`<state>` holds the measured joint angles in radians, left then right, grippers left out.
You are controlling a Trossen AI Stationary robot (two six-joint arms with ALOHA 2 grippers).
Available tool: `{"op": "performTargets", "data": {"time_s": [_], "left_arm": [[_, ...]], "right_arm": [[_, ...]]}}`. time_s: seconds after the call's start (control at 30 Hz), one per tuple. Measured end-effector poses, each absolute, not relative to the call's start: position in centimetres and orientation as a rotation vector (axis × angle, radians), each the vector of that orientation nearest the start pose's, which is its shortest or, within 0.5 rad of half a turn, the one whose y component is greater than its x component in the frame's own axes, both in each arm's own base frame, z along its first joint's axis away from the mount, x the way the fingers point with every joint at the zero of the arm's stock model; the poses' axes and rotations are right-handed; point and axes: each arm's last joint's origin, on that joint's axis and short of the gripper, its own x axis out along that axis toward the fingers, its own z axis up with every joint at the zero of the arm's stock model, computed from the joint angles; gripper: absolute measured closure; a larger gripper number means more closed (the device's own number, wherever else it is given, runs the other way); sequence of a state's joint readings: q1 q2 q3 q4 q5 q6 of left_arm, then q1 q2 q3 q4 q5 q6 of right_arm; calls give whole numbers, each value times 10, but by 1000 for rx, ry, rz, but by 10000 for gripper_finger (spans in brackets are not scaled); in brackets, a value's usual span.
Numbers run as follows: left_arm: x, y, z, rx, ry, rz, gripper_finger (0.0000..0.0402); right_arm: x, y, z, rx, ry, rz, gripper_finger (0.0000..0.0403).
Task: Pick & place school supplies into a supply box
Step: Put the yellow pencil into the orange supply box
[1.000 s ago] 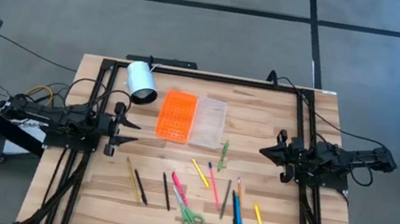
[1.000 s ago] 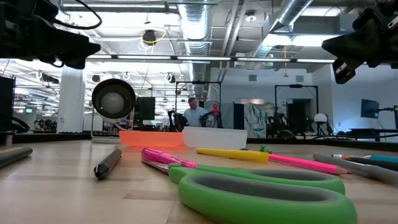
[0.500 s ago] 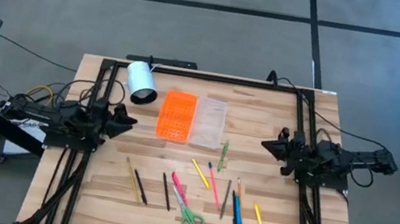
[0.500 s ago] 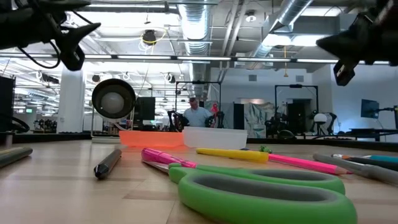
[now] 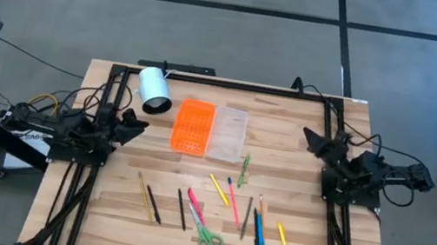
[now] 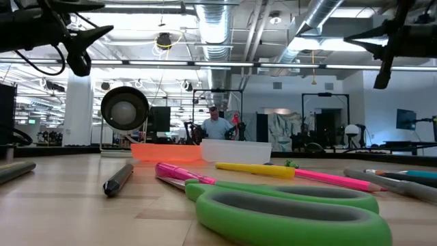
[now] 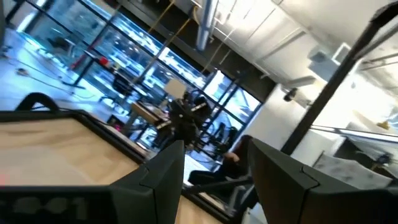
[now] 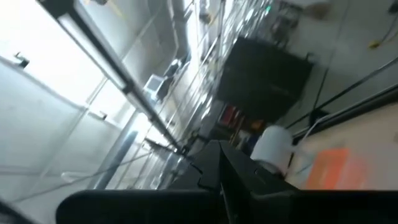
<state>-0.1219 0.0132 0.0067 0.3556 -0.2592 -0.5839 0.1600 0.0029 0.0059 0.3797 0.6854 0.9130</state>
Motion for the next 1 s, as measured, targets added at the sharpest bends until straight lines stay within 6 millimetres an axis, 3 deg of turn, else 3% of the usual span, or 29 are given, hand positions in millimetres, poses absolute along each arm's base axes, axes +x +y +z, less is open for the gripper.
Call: {"op": "performTargets", "data": {"time_s": [0.2,0.4,0.5,0.6,0.7,0.87,1.0], "left_arm": [[92,-4,197,-667,-368,29,233],[93,-4,197,-823,-367,19,233],[95,-4,197,-879,-364,10,233],[97,-4,198,-894,-385,41,233],[100,-4,206,-809,-413,87,233],[103,-4,230,-611,-489,113,233],[109,-5,233,-527,-447,134,233]], "right_arm": [[86,-6,197,892,-549,-435,403],[89,-8,186,770,-431,-529,403],[90,-7,183,863,-409,-478,403],[91,-4,187,819,-389,-334,403],[89,-2,199,692,-448,-220,403],[84,-1,215,452,-487,-219,403],[82,2,226,427,-496,-143,403]]}}
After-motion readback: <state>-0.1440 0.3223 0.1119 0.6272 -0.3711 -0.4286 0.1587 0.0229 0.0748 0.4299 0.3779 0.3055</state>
